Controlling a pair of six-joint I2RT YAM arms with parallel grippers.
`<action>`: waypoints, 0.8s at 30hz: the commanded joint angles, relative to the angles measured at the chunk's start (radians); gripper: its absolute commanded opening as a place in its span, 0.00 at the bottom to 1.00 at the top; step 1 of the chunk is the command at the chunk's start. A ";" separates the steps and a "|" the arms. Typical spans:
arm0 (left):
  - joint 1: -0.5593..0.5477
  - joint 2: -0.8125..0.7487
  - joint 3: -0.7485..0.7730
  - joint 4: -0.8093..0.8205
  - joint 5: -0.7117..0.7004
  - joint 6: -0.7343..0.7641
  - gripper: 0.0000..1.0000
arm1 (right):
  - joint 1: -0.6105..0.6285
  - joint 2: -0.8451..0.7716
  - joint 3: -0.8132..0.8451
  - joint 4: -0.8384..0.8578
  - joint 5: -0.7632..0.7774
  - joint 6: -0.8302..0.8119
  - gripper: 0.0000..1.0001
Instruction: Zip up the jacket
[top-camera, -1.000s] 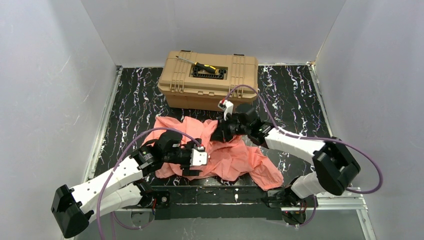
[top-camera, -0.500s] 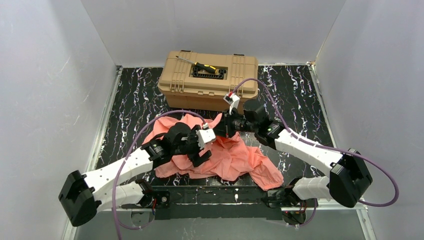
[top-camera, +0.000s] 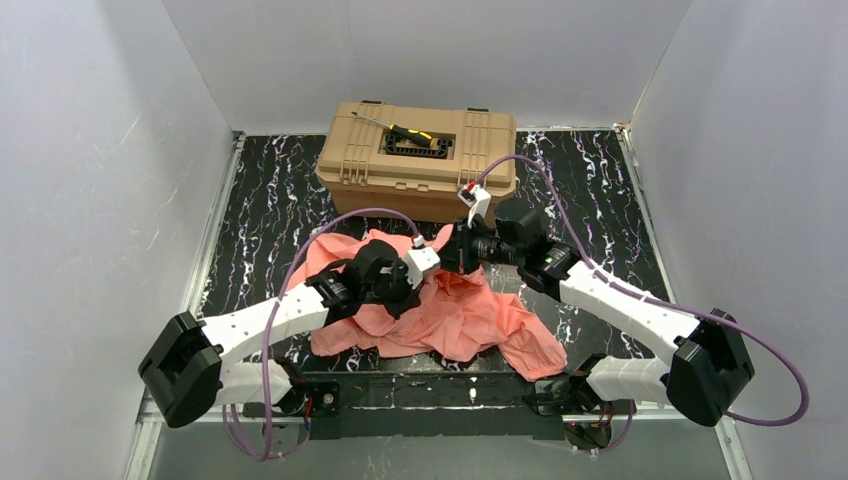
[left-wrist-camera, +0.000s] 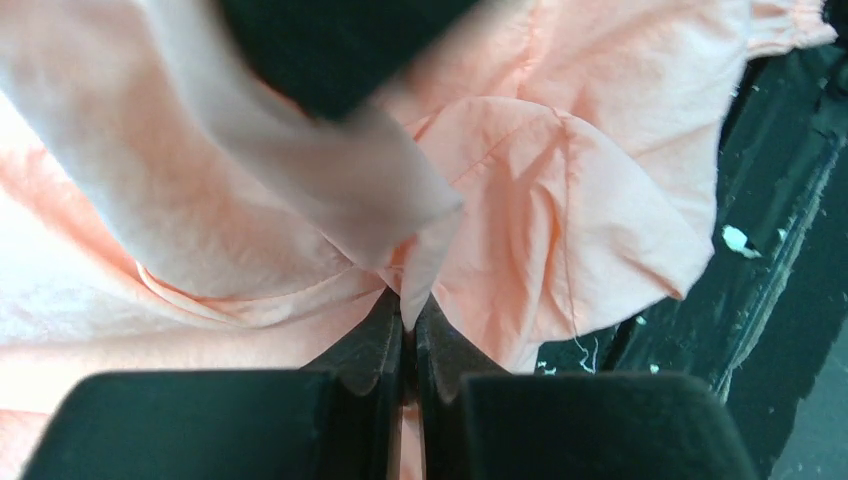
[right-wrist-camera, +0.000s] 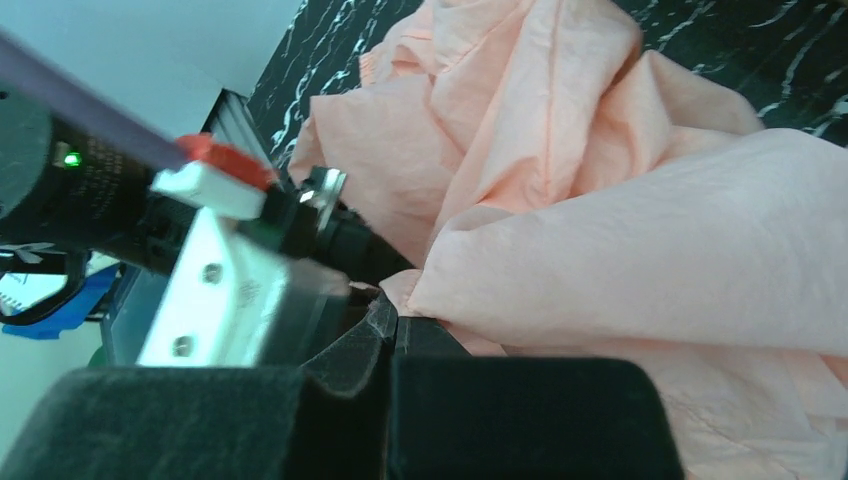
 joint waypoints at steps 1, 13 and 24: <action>0.045 -0.076 0.047 -0.025 0.216 0.039 0.00 | -0.065 -0.010 0.047 -0.012 0.008 -0.011 0.01; 0.216 0.019 0.559 -0.898 1.002 0.798 0.00 | -0.240 0.195 0.314 -0.098 -0.275 -0.216 0.24; 0.244 0.113 0.785 -1.280 1.059 1.174 0.00 | -0.331 -0.137 0.312 -0.363 -0.358 -0.287 0.70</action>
